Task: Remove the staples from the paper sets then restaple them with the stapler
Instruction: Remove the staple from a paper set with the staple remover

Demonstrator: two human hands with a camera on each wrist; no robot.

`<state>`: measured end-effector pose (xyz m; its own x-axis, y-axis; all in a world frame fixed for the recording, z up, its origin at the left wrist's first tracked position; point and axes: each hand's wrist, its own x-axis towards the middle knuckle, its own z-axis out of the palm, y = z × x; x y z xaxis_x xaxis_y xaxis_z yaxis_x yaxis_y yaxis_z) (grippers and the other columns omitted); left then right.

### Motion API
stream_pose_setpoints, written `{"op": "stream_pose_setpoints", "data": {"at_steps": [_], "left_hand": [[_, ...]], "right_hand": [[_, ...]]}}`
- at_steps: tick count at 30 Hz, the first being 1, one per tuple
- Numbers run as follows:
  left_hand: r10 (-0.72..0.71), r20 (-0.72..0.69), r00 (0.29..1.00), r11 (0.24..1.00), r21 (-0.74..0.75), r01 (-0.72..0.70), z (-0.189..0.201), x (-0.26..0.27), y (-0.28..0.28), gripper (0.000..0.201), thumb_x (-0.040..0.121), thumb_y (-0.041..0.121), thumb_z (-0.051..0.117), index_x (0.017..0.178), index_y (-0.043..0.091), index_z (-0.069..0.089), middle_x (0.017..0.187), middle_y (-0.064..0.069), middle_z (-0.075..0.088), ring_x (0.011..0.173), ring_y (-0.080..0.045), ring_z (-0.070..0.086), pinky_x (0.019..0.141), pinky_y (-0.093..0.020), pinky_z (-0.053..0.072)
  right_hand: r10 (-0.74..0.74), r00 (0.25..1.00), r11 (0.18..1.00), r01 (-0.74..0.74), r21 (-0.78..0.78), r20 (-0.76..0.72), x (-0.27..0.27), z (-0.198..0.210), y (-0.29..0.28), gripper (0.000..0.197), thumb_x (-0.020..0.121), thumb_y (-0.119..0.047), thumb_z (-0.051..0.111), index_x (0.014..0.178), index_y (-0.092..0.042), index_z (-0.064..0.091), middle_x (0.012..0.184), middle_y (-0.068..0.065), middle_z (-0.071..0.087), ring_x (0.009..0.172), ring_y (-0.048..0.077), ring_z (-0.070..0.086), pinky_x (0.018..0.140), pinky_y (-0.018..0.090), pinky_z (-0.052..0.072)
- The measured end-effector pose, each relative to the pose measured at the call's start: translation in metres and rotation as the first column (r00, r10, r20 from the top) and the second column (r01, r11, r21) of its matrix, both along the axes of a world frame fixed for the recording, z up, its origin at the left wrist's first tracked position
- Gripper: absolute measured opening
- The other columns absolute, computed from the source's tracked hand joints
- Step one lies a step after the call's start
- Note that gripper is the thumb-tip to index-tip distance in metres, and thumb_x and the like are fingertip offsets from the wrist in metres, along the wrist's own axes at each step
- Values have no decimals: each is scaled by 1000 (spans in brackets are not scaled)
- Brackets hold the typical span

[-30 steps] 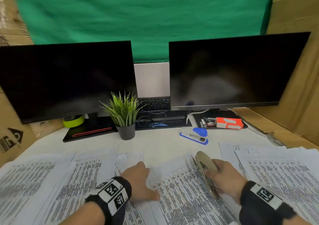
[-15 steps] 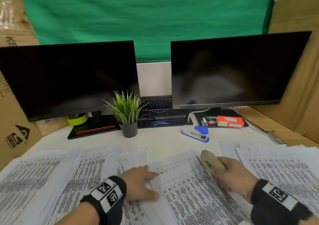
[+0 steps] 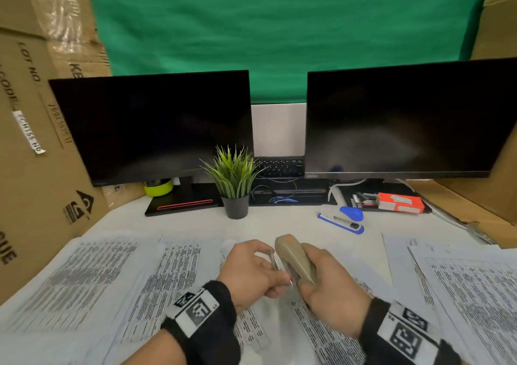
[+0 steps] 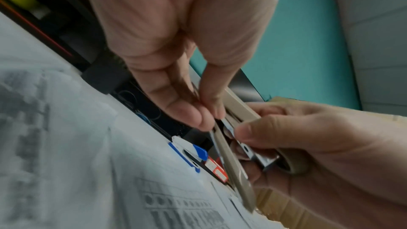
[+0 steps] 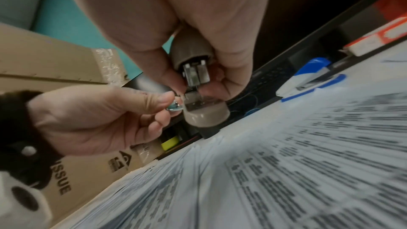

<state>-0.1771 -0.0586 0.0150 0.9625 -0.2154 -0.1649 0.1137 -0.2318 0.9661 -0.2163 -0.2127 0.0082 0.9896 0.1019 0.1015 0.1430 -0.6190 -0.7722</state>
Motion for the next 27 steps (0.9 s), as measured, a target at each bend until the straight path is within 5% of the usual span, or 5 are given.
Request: {"op": "stream_pose_setpoints", "data": {"at_steps": [4, 7, 18, 23, 27], "left_hand": [[165, 13, 986, 986, -30, -165, -1, -11, 30, 24, 85, -17, 59, 104, -4, 54, 67, -23, 60, 47, -25, 57, 48, -30, 51], [256, 45, 966, 966, 12, -257, -4, -19, 55, 12, 89, -14, 51, 93, -5, 56, 66, -19, 56, 42, -23, 55, 43, -26, 48], [555, 93, 826, 811, 158, -563, 0, -47, 181, 26, 92, -10, 36, 77, -2, 55, 61, -18, 54, 35, -22, 49, 38, -24, 42], [511, 126, 850, 619, 632, -466, -12, -83, 282, 25, 82, 1, 42, 76, -2, 67, 63, -15, 67, 46, -29, 65, 43, -31, 54], [492, 84, 867, 428, 843, -325, -33, -111, 322, 23, 84, 7, 49, 69, 10, 67, 60, -4, 65, 53, -26, 63, 47, -21, 45]], "right_hand": [[71, 996, 988, -63, -144, 50, -2, 8, 46, 31, 83, 1, 43, 105, -21, 44, 99, 0, 39, 82, 12, 49, 71, 15, 40], [126, 991, 973, -114, -202, 47, -8, 16, 81, 40, 84, 2, 43, 118, -19, 40, 104, -1, 35, 90, 15, 48, 81, 21, 42], [338, 940, 899, -339, -277, -51, -23, 16, 171, 55, 88, -3, 49, 138, -18, 33, 113, -1, 34, 108, 22, 47, 95, 34, 43], [386, 920, 894, -390, -219, -63, -21, 6, 171, 56, 89, -4, 47, 140, -23, 33, 107, -5, 34, 85, 14, 46, 73, 22, 39], [389, 919, 888, -391, -241, -58, -15, -4, 170, 47, 89, -6, 48, 132, -18, 39, 98, -10, 35, 72, 1, 43, 58, 12, 35]]}}
